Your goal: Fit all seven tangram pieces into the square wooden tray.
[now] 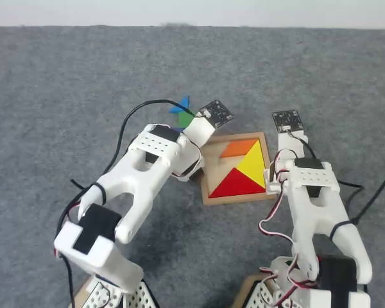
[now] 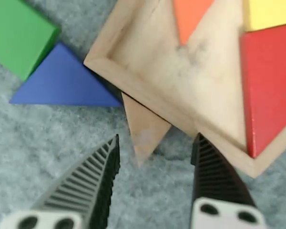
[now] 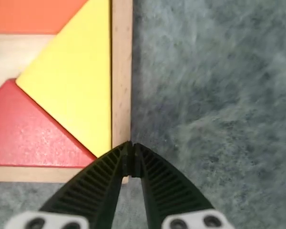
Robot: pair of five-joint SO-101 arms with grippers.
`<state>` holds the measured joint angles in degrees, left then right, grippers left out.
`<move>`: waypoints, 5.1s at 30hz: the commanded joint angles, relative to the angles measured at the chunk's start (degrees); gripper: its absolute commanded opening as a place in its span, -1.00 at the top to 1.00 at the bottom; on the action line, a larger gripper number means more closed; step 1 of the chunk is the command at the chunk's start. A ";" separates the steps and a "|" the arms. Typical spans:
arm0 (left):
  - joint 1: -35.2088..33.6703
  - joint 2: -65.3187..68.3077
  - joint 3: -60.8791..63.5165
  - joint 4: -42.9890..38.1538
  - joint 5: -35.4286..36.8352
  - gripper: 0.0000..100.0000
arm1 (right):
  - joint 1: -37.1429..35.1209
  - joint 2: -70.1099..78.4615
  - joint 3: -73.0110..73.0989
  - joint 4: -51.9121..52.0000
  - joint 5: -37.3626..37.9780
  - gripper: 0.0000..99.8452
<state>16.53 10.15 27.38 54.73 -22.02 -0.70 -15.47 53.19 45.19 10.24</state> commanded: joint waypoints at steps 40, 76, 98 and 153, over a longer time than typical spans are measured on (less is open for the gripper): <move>0.26 5.63 -10.95 1.76 -1.49 0.54 | 0.13 -3.38 -0.18 -0.84 0.70 0.99; -2.81 17.41 -21.67 15.65 1.58 0.51 | 0.66 -4.70 -0.62 1.45 0.70 0.99; -3.16 9.49 -11.47 6.33 -3.16 0.51 | 16.13 -26.24 15.30 4.09 6.68 0.98; 1.41 8.09 -14.81 7.91 -0.70 0.62 | 12.09 -26.33 18.64 2.42 8.35 0.98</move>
<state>18.37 17.71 15.25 64.66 -22.99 11.96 -39.74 72.44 48.53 17.45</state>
